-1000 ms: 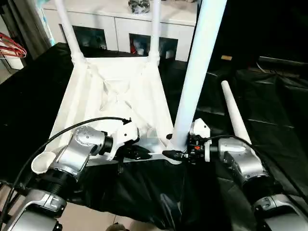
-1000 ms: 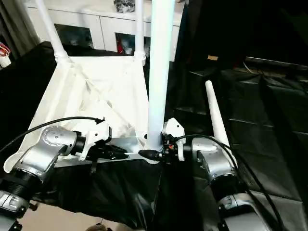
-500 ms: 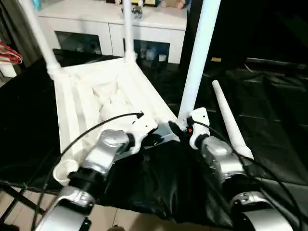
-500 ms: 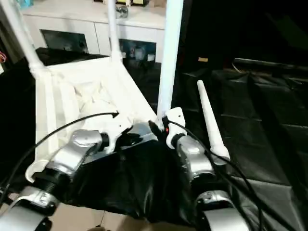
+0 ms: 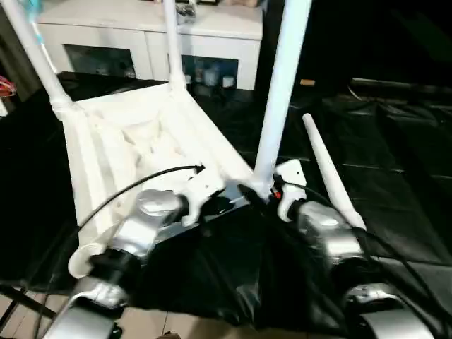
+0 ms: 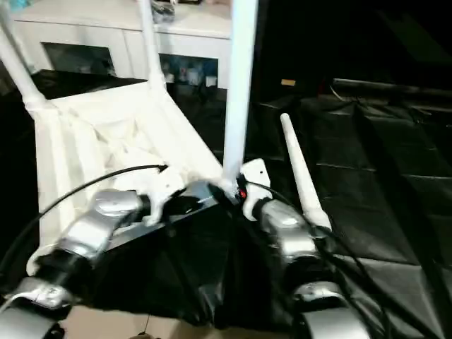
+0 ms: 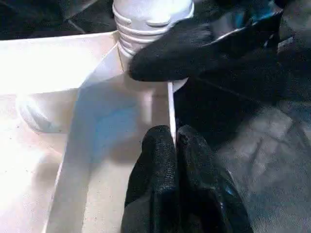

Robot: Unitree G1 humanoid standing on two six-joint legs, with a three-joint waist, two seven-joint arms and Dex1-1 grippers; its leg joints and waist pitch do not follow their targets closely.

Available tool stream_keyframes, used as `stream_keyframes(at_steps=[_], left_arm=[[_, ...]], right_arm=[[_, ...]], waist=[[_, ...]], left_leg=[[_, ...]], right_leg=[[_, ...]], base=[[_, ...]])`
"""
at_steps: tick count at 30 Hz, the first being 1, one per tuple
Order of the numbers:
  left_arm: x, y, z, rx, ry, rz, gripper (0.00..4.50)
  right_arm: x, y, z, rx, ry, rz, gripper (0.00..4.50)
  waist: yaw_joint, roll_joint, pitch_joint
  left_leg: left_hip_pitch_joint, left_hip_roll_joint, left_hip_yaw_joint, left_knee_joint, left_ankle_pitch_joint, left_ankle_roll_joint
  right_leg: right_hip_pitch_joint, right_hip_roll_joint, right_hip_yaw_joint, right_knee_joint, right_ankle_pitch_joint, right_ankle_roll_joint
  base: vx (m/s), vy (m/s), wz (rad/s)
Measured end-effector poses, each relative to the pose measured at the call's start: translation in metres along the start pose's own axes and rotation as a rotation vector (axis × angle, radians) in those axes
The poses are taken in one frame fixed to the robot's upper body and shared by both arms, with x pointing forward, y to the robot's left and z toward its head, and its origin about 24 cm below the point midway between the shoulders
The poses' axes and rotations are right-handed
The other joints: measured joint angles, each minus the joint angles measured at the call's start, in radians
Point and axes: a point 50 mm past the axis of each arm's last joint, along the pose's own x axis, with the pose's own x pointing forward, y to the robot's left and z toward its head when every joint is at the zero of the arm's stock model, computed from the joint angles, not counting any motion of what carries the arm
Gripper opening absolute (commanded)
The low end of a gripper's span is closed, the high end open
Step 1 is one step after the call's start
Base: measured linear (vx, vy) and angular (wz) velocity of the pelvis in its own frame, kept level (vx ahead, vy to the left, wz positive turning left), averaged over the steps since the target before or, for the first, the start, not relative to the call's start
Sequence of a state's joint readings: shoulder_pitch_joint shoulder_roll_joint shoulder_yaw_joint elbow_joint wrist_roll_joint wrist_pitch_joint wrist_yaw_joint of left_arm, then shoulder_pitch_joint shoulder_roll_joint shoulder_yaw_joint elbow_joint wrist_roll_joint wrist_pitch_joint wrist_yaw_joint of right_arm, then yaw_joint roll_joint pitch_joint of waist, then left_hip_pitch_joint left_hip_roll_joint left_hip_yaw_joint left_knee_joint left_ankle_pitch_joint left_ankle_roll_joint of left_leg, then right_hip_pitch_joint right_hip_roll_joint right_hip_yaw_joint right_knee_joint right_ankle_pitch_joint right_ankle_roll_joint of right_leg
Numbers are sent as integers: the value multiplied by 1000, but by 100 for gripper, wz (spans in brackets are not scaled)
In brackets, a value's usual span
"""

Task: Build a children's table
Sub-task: Rotate leg to tighten

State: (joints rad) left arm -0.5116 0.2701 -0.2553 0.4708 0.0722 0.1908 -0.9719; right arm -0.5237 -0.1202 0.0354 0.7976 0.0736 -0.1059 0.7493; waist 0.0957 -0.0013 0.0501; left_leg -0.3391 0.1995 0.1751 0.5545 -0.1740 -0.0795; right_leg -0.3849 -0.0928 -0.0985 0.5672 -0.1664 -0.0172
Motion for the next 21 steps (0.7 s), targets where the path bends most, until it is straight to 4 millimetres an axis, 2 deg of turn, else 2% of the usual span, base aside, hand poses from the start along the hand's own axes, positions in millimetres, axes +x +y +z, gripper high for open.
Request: stream_keyframes(at_steps=[3, 7, 9, 10, 21], left_arm=[[-7, -2, -1, 19, -4, -61, 0], [-16, -3, 0, 44, -8, -135, 0], [-17, -5, 0, 54, -3, -162, 0], [-20, -4, -1, 61, 4, -177, 0], [-28, -10, -7, 79, 42, -287, 0]], right_arm=[[-10, 0, 1, -37, 7, 124, 417], [-17, 1, 8, -93, 24, 269, 417], [-19, 3, 8, -109, 37, 319, 417], [-21, 5, 8, -125, 48, 358, 392], [-33, 10, 4, -134, 110, 518, 309]], waist=[[14, 0, 0], [40, 0, -1], [48, 0, -1], [52, 0, -1], [50, 0, -1]], left_leg=[[0, 3, 3, 0, 0, 0], [-16, 8, 5, 5, 2, 5], [-17, 8, 4, 5, 1, 5], [-17, 8, 4, 6, 1, 5], [-12, 8, 6, 10, -1, -1]], right_leg=[[-3, 1, 4, 13, -2, 2], [-20, 3, 3, 30, -15, -6], [-21, 3, 3, 32, -16, -7], [-21, 3, 3, 33, -18, -7], [-11, 1, 6, 34, -18, -4]], base=[[68, -37, 11], [43, -23, 3], [0, 0, 0], [0, 0, 0], [0, 0, 0]])
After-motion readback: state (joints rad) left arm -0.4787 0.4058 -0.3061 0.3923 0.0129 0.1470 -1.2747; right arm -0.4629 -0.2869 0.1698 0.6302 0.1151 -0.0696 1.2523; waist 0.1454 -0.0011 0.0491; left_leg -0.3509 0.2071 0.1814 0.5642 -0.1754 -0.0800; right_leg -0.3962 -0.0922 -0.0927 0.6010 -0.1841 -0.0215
